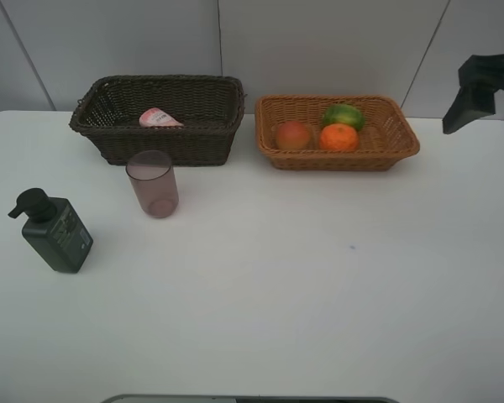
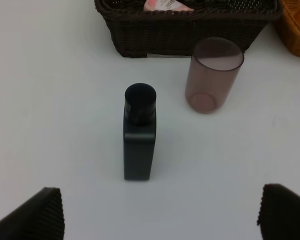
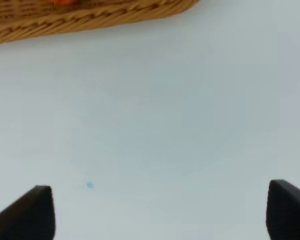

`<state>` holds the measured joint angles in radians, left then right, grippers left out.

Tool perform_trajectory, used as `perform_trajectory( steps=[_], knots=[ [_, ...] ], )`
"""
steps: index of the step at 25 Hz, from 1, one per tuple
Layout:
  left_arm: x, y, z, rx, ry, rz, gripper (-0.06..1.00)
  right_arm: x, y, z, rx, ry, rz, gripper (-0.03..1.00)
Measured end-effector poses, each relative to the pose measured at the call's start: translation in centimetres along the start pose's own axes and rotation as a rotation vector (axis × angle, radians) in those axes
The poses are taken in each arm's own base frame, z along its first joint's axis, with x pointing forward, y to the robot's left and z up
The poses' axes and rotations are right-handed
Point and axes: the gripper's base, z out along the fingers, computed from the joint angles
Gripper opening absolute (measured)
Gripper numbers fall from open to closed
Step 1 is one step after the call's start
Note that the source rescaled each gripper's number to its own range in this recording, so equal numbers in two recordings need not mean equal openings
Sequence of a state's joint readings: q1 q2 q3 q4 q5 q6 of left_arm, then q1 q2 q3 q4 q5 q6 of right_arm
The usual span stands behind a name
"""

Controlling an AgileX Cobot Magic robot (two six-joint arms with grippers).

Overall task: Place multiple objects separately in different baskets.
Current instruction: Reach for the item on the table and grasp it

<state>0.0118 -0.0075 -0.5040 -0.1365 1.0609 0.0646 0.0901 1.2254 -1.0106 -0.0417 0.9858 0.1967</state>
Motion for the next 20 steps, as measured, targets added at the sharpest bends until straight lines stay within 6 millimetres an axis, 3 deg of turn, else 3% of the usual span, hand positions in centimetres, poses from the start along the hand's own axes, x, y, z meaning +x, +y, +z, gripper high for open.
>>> perform_trajectory(
  steps=[6, 10, 16, 20],
  knots=[
    [0.0, 0.0, 0.0, 0.0, 0.0, 0.0, 1.0, 5.9, -1.1, -7.6, -0.035, -0.231, -0.021, 0.83],
    [0.0, 0.0, 0.0, 0.0, 0.0, 0.0, 1.0, 10.4, -2.3, -10.6, -0.03, -0.357, -0.066, 0.83],
    [0.0, 0.0, 0.0, 0.0, 0.0, 0.0, 1.0, 16.4, -3.8, -12.4, -0.03, -0.553, -0.08, 0.83],
    [0.0, 0.0, 0.0, 0.0, 0.0, 0.0, 1.0, 19.3, -4.4, -11.7, -0.037, -0.609, -0.076, 0.83]
  ],
)
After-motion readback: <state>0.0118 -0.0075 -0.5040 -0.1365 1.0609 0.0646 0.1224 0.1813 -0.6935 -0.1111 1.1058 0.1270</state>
